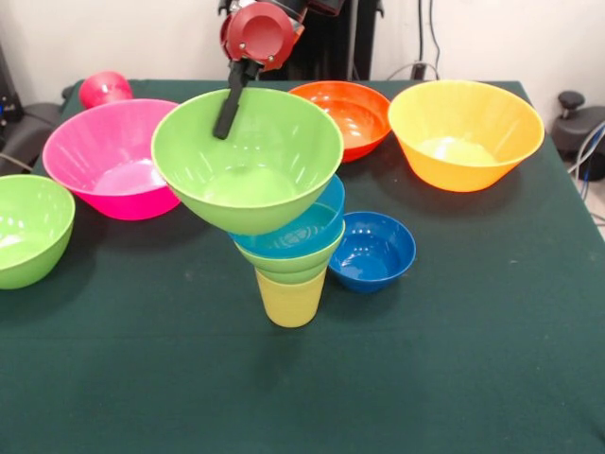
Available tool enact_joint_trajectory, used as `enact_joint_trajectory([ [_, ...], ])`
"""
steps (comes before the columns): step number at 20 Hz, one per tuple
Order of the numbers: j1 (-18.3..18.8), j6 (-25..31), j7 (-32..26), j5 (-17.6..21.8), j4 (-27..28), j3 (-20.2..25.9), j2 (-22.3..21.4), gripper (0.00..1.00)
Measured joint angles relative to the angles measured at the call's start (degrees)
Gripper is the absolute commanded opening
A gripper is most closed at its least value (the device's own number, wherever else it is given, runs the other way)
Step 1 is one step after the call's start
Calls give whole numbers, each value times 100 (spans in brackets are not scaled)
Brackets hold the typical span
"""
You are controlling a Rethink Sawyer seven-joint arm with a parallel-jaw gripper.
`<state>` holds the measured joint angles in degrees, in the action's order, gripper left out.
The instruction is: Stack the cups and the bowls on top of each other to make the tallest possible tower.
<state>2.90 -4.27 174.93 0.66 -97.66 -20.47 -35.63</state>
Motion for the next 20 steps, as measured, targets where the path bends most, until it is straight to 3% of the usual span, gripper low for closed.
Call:
enact_joint_trajectory([
  [20,-20,-314,0,-186,-76,-26,0,0],
])
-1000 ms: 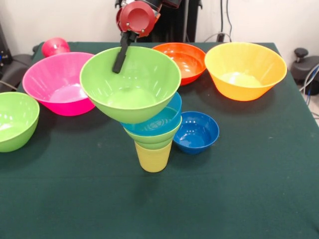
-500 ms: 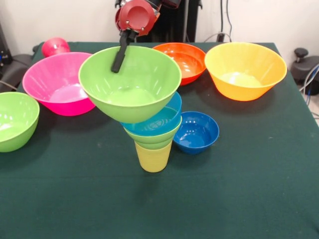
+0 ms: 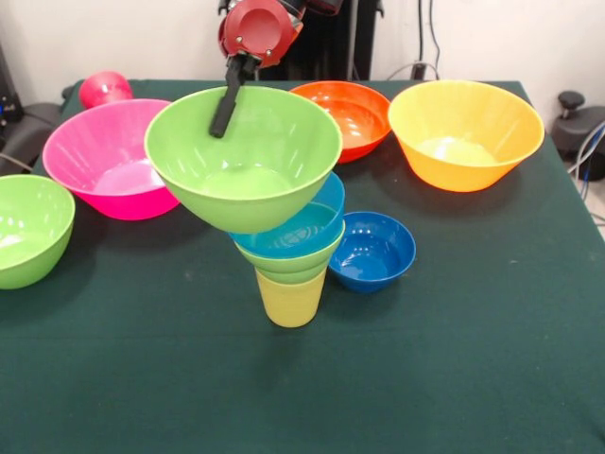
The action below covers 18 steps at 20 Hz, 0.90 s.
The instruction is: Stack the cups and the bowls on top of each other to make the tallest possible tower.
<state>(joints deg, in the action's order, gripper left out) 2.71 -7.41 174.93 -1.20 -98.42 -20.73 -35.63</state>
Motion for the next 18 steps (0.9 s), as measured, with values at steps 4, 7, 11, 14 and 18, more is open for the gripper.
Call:
enact_joint_trajectory([
  [4,-20,0,0,-32,-14,-7,0,0],
  [7,-43,0,0,-63,-28,-9,0,0],
  [11,-90,-18,0,-165,-44,-24,34,0],
  [14,-127,-22,0,-239,-51,-34,77,0],
  [18,-177,-39,0,-277,-68,-34,132,0],
])
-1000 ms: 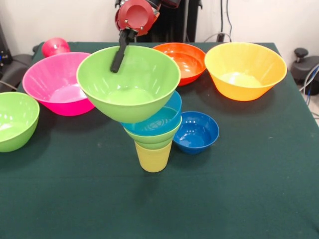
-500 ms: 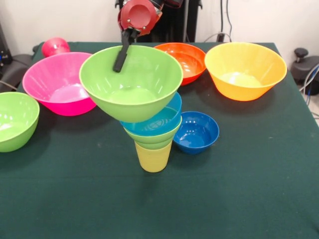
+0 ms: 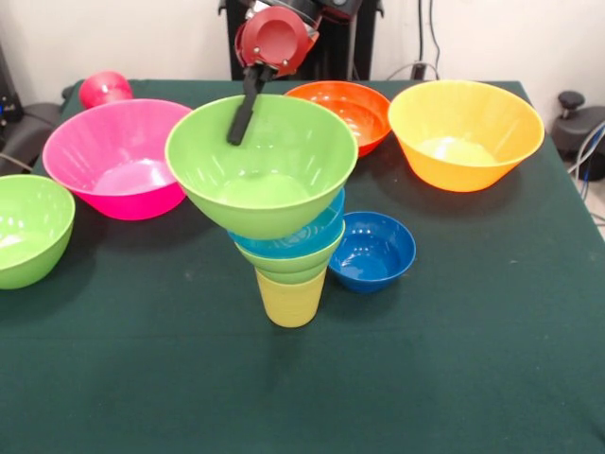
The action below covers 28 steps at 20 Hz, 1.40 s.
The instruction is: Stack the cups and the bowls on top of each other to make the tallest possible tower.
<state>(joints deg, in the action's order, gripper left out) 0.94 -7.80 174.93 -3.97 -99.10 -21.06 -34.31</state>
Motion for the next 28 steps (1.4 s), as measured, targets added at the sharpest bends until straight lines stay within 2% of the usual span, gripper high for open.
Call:
enact_joint_trajectory([
  [28,-195,-211,0,-1,-132,0,11,0],
])
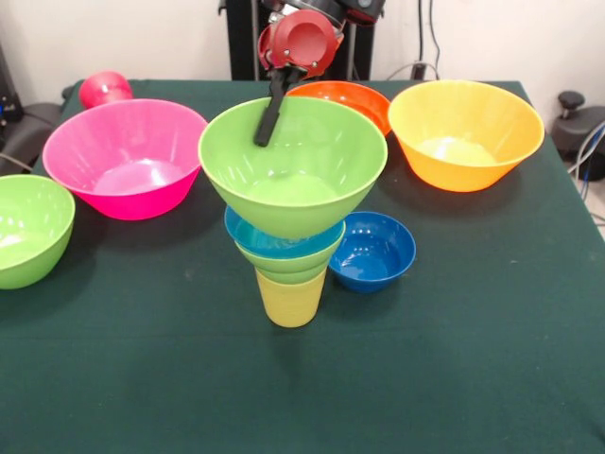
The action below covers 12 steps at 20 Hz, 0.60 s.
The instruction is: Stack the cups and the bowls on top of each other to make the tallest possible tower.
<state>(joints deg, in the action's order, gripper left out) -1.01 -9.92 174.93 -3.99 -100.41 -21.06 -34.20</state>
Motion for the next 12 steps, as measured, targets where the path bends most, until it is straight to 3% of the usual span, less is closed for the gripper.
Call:
enact_joint_trajectory([
  [12,-38,-313,0,0,-218,0,1,0],
])
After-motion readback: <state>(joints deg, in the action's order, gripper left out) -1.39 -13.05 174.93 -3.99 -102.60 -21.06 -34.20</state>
